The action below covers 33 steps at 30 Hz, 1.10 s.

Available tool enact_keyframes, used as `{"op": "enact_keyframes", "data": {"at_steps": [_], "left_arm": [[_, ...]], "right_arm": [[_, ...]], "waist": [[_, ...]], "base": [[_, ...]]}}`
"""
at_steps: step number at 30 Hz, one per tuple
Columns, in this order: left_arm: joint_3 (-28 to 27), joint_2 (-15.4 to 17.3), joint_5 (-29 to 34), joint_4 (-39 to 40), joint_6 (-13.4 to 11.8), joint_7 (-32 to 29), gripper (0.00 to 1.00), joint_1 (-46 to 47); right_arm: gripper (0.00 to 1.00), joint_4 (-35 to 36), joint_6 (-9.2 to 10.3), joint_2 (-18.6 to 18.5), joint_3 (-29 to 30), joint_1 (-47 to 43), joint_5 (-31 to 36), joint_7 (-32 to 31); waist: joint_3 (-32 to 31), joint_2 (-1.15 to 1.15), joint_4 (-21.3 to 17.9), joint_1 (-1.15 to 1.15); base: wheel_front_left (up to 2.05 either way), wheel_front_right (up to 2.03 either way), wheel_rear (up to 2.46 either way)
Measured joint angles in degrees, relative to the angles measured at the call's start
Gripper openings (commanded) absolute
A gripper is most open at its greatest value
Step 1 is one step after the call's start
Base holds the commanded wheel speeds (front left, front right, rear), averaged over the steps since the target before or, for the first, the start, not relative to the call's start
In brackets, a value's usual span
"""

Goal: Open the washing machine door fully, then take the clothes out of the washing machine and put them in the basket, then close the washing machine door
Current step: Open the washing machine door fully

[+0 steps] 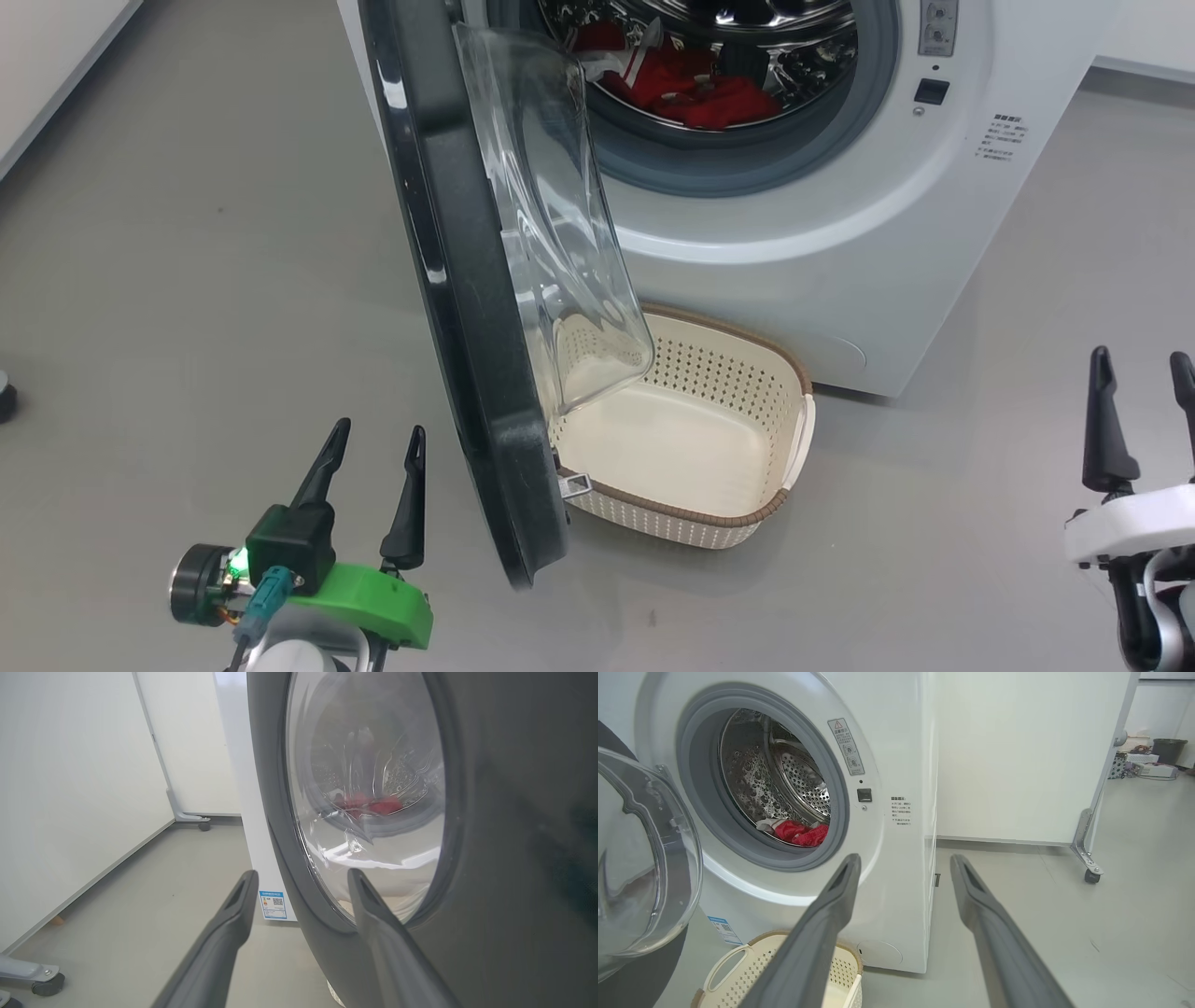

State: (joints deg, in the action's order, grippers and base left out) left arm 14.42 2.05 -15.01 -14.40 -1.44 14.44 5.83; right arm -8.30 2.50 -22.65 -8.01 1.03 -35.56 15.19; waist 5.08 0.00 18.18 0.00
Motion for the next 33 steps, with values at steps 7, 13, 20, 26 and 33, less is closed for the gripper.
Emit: {"op": "enact_keyframes", "data": {"at_steps": [7,13,20,26,33], "left_arm": [[-0.31,0.00,0.01,-0.25,0.23,0.00,1.00,0.00],[-0.45,0.01,0.01,-0.44,0.25,0.00,1.00,0.01],[-0.68,0.01,0.02,-0.56,0.32,0.00,1.00,0.00],[-0.86,0.01,0.02,-0.60,0.32,0.00,1.00,0.00],[-1.08,0.01,0.02,-0.85,0.32,0.00,1.00,0.00]], "right_arm": [[1.00,2.03,1.77,1.05,-3.09,-1.74,7.25,-0.21],[1.00,3.86,2.30,4.91,-4.76,-3.70,9.23,-0.24],[1.00,4.92,2.78,8.32,-6.44,-5.48,11.22,-0.25],[1.00,5.20,3.22,9.81,-6.80,-7.19,12.47,-0.25],[1.00,5.46,3.28,10.51,-6.42,-7.56,13.80,-0.25]], "waist": [[-0.31,0.00,-0.41,0.00],[-0.52,0.00,-0.56,0.00],[-0.36,0.00,-0.75,0.00],[-0.23,0.00,-0.77,0.00],[-0.26,0.00,-0.92,0.00]], "base": [[0.00,0.00,0.00],[0.00,0.00,0.00],[0.00,0.00,0.00],[0.00,0.00,0.00],[0.00,0.00,0.00]]}}
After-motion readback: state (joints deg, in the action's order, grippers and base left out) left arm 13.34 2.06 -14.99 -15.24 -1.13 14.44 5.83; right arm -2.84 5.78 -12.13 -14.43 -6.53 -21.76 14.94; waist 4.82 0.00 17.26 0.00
